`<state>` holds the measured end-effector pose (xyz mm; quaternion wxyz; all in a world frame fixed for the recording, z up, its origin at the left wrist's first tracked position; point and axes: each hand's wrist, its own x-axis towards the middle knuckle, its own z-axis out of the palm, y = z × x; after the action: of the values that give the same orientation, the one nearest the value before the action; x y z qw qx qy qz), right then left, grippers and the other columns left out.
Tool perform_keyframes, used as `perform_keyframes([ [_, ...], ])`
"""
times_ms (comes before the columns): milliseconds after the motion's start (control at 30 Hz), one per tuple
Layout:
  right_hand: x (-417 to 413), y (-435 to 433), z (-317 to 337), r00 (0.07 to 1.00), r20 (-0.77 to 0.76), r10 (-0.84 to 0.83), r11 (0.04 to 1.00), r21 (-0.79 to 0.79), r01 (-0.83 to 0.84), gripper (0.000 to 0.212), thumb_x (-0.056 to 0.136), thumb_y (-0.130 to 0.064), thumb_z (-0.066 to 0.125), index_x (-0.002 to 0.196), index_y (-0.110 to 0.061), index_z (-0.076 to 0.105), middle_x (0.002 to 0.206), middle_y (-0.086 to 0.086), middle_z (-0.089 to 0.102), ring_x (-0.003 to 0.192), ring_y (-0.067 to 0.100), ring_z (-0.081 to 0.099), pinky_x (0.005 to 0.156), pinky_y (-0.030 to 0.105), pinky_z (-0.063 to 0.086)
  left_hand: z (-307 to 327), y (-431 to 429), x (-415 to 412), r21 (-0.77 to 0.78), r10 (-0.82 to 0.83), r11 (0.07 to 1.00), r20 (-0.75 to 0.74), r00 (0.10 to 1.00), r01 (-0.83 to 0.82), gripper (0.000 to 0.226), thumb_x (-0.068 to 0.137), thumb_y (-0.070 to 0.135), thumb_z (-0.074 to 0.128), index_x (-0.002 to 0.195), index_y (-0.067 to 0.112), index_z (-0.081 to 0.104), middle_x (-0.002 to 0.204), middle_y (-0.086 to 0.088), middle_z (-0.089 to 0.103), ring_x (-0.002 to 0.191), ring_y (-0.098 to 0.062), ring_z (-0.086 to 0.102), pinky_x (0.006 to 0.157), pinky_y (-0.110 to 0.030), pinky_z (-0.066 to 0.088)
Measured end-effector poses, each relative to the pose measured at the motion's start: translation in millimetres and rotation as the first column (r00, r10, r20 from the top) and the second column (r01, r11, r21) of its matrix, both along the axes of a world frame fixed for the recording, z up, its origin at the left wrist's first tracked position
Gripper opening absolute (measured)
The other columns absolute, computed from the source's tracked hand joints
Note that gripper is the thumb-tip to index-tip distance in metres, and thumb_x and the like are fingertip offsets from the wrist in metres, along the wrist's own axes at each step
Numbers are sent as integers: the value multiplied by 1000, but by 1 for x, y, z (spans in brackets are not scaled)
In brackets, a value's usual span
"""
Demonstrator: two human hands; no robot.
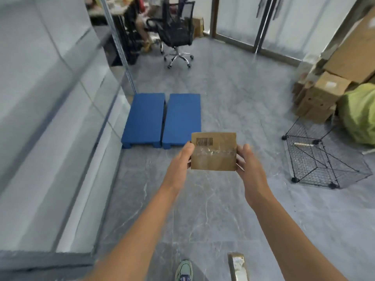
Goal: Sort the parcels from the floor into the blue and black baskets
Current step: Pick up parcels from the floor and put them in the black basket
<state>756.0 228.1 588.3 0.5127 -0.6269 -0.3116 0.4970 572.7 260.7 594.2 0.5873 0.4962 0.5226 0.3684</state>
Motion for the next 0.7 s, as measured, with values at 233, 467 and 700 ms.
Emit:
perform_keyframes([
  [233, -43, -1, 54, 941, 10, 338, 937, 88, -338, 39, 113, -44, 32, 102, -42, 69, 96, -29, 73, 110, 0, 64, 110, 34, 41, 61, -70, -45, 39, 346, 937, 11, 938, -346, 35, 107, 56, 38, 109, 54, 73, 116, 23, 74, 122, -5, 62, 119, -42, 39],
  [467, -108, -48, 91, 748, 17, 663, 742, 114, -660, 59, 112, -48, 34, 75, -55, 79, 90, -32, 75, 111, 3, 64, 119, 40, 36, 98, -177, -85, 84, 646, 760, 17, 763, -645, 44, 110, 51, 34, 95, 59, 75, 102, 31, 74, 112, -3, 65, 101, -30, 48],
  [700, -192, -127, 104, 481, 28, 877, 473, 134, -871, 42, 107, -60, 38, 113, -42, 76, 125, -12, 74, 125, 14, 63, 124, 48, 33, 110, -303, -129, 114, 883, 461, 43, 468, -880, 33, 111, 47, 36, 114, 44, 69, 101, 26, 75, 113, -9, 66, 107, -31, 45],
])
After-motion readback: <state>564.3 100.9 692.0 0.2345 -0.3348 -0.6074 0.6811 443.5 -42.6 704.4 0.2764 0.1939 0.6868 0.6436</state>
